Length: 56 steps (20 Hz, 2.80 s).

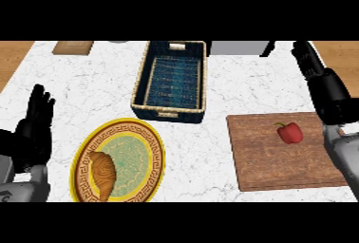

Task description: Pick the bell pepper from the cutting board and place it in the basket

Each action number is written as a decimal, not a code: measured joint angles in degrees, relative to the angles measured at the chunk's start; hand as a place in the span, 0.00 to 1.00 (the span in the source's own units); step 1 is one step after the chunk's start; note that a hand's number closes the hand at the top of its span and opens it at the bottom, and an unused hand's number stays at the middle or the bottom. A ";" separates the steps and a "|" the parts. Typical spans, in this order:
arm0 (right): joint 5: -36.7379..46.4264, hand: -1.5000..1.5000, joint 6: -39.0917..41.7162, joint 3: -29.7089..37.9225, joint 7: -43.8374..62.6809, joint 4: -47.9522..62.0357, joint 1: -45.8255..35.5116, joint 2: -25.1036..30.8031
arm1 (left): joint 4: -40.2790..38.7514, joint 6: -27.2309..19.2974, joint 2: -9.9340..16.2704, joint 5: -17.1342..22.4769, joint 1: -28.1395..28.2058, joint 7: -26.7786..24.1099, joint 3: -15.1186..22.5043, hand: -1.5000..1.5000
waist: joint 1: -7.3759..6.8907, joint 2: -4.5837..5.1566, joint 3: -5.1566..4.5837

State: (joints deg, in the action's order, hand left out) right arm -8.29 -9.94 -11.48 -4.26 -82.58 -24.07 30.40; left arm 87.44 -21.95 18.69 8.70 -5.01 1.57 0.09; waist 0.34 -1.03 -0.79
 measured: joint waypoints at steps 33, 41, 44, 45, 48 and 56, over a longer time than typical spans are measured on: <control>20.13 0.00 10.79 2.56 15.23 -8.25 15.83 25.78 | -4.63 8.96 3.00 0.32 -5.37 6.19 0.73 0.50 | 1.50 0.52 0.51; 17.50 0.00 17.73 8.75 22.43 -18.84 21.93 25.20 | -4.54 10.45 1.36 -1.03 -5.77 6.08 0.28 0.50 | 0.38 0.84 0.73; 18.86 0.00 17.08 10.40 19.86 -18.42 23.24 22.06 | -5.38 10.17 0.33 -2.12 -6.28 5.66 0.09 0.50 | 0.16 0.91 0.74; 19.91 0.00 16.34 10.17 18.65 -17.49 23.47 20.54 | -5.10 10.62 0.44 -2.13 -5.84 5.58 -0.10 0.50 | 0.03 0.93 0.76; 21.95 0.00 16.34 11.33 16.07 -15.95 24.25 17.26 | -3.90 11.26 -0.16 -2.65 -5.54 5.90 -0.39 0.50 | -0.13 0.97 0.78; 29.36 0.00 13.65 10.50 6.02 -5.07 21.88 8.80 | -1.18 11.98 -1.26 -4.11 -4.62 8.05 -1.19 0.50 | -0.51 1.03 0.81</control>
State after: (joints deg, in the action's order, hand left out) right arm 21.07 3.71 -0.98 1.76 -87.65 -2.19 39.21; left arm 86.26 -9.98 17.44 4.59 -9.64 9.62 -1.11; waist -0.18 0.00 0.02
